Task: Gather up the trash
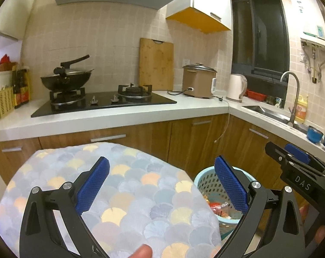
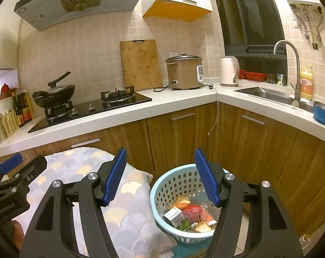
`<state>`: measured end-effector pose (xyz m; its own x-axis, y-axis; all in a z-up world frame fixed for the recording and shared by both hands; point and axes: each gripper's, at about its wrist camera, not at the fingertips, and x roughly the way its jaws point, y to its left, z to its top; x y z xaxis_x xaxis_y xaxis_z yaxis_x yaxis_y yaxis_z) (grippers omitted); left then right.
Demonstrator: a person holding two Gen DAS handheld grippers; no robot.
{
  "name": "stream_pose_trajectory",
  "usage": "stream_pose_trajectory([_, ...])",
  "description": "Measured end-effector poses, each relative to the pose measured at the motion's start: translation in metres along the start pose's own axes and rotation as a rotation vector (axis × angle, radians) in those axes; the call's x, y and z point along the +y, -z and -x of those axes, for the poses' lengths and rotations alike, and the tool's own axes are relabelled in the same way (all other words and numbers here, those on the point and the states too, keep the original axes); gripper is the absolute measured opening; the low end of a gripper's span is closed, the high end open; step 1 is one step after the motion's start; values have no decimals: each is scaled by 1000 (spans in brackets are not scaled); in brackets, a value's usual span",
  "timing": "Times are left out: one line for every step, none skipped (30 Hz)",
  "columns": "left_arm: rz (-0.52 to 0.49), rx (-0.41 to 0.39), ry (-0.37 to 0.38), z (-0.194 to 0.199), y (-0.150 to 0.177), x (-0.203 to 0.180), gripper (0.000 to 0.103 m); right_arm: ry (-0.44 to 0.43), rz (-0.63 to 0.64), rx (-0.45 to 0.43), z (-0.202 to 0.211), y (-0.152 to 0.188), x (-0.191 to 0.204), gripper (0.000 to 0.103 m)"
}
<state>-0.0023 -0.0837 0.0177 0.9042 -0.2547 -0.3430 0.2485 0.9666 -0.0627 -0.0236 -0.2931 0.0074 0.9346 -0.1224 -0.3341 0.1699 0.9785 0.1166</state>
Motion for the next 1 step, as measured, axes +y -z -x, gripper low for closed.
stream_pose_trajectory([-6,-6,-10,2,0,0,95,4,3,0,2,0,1,63])
